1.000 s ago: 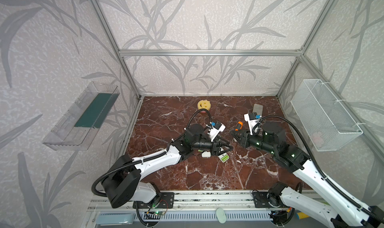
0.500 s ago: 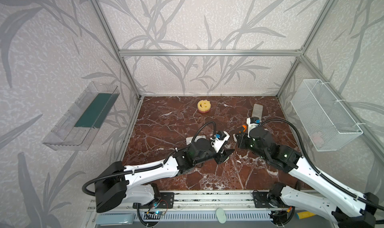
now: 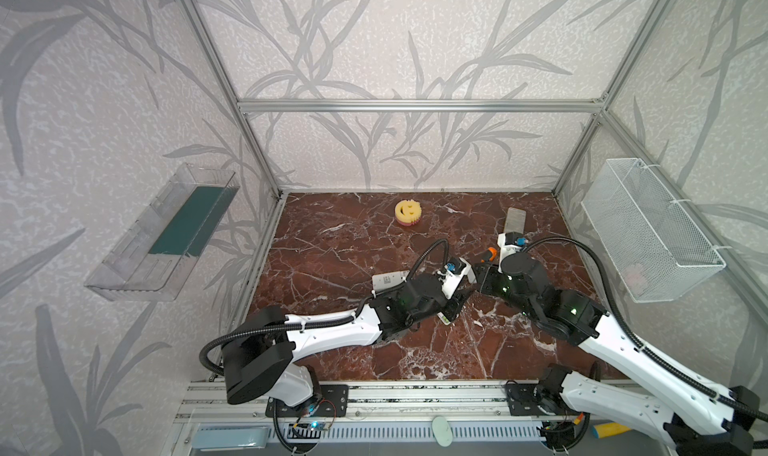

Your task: Unload the batteries from the remote control

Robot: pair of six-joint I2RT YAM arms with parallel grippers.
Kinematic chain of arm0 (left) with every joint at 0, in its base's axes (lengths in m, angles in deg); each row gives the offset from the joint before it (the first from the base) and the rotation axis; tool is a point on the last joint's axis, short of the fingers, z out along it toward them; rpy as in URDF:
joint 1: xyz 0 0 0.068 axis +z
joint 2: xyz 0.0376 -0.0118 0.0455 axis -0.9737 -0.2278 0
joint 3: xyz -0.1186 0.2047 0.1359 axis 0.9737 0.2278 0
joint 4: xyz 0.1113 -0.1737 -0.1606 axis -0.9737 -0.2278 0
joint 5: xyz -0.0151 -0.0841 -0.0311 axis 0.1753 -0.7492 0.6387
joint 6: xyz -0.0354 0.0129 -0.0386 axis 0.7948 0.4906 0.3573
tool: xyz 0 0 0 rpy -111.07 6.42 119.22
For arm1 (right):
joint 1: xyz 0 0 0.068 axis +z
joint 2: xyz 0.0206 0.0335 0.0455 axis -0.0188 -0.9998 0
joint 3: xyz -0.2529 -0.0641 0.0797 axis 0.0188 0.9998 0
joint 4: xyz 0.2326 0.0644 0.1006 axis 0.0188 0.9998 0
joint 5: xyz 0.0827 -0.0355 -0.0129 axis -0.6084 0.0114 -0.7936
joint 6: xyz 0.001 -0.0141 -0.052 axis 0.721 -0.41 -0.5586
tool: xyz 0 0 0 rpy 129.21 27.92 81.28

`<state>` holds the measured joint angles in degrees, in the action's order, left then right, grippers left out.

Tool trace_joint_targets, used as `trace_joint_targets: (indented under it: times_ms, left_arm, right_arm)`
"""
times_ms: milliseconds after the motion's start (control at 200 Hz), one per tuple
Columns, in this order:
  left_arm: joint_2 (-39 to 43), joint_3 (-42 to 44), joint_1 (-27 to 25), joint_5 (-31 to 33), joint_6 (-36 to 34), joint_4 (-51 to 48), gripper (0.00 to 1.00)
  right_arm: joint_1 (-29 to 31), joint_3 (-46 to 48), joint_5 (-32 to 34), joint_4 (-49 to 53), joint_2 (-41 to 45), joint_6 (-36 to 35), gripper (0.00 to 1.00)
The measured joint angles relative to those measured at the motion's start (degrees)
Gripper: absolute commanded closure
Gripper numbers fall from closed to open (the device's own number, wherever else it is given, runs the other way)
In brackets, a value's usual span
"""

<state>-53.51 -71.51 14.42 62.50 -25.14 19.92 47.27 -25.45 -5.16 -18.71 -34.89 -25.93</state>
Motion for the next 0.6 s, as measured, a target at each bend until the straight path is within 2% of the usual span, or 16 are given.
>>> trace_joint_targets:
  times_ms: [100,170,225,250,320,365,440,600]
  left_arm:
    - [-0.8,-1.4,0.0,-0.4,0.5,0.0,0.81]
    - [-1.4,-2.3,0.0,-1.1,0.6,0.1,1.00]
    - [-1.6,-2.6,0.0,-1.4,0.5,0.0,1.00]
    - [-1.6,-2.6,0.0,-1.5,0.7,0.0,1.00]
    - [-1.5,-2.7,0.7,-3.0,1.5,0.0,1.00]
    - [-1.5,-3.0,1.6,-4.7,2.0,-0.2,1.00]
    - [-1.4,-3.1,3.9,-8.3,2.2,-0.5,1.00]
    - [-0.1,-3.1,8.6,-16.6,1.8,-1.6,1.00]
  right_arm:
    - [0.0,0.0,0.1,-0.1,0.2,0.3,1.00]
    - [0.0,0.0,0.4,-0.1,0.2,0.4,1.00]
    - [0.0,0.0,0.8,-0.2,0.2,0.5,1.00]
    - [0.0,0.0,0.9,-0.2,0.3,0.5,0.92]
    - [-0.4,0.0,0.5,-0.3,0.5,0.4,0.57]
    - [-1.2,0.1,-0.9,-1.1,0.7,-0.3,0.45]
    - [-3.3,0.1,-4.6,-1.9,1.4,-2.5,0.34]
    - [-10.4,0.0,-15.1,-2.0,4.1,-6.8,0.27]
